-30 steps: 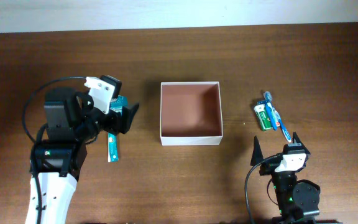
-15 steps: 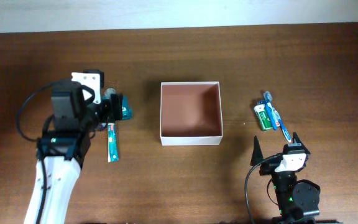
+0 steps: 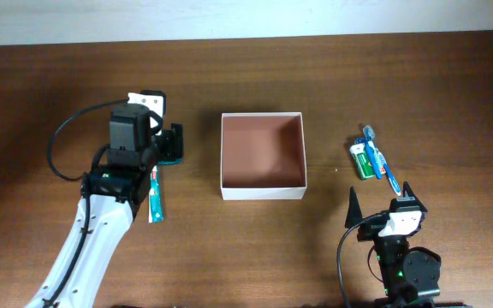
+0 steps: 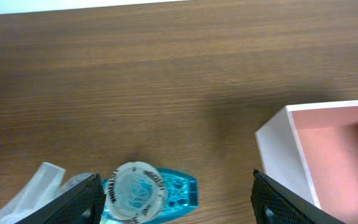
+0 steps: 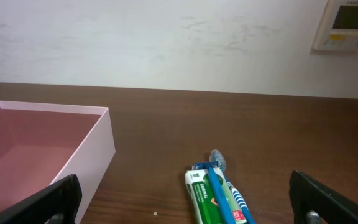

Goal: Pack container
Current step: 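Reach left gripper to the Listerine bottle cap and grasp it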

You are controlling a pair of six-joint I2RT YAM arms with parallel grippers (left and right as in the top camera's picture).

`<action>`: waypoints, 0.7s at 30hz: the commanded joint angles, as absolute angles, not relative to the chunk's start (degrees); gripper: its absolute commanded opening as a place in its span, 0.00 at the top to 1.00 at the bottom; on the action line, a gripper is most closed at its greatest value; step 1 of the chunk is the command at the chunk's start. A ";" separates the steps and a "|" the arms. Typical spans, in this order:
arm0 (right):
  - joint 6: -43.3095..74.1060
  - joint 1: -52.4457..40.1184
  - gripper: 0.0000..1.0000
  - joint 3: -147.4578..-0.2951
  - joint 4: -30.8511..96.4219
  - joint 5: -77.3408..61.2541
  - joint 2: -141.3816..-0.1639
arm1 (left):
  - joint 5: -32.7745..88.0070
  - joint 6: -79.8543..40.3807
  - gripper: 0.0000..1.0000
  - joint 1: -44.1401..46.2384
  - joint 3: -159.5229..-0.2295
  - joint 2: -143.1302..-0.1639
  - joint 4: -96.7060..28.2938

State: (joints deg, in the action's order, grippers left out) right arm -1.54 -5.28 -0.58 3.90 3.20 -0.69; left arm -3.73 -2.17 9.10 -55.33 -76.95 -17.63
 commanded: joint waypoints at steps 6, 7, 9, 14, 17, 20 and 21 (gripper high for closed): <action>-1.50 -4.80 0.01 -0.32 4.34 3.49 -0.32 | -9.06 -0.40 0.24 9.32 -56.14 -80.14 -17.52; -1.50 -4.80 0.02 -0.32 4.34 3.49 -0.32 | -9.06 -0.40 0.23 9.32 -56.14 -80.14 -17.52; -1.50 -4.80 0.01 -0.32 4.34 3.49 -0.32 | -9.06 -0.40 0.23 9.32 -56.14 -80.14 -17.47; -1.50 -4.80 0.01 -0.32 4.34 3.49 -0.32 | -9.06 -0.40 0.39 9.32 -56.14 -80.14 -17.34; -1.50 -4.80 0.01 -0.32 4.34 3.49 -0.32 | -9.06 -0.40 0.40 9.32 -56.14 -80.14 -17.37; -1.50 -4.80 0.01 -0.32 4.34 3.49 -0.32 | -9.06 -0.40 0.38 9.32 -56.14 -80.20 -17.43; -1.50 -4.80 0.01 -0.32 4.34 3.49 -0.32 | -9.06 -0.40 0.38 9.32 -56.10 -80.31 -17.45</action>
State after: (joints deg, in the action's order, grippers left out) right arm -1.54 -5.28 -0.58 3.90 3.18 -0.69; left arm -8.43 -0.91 9.26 -55.33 -79.83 -17.54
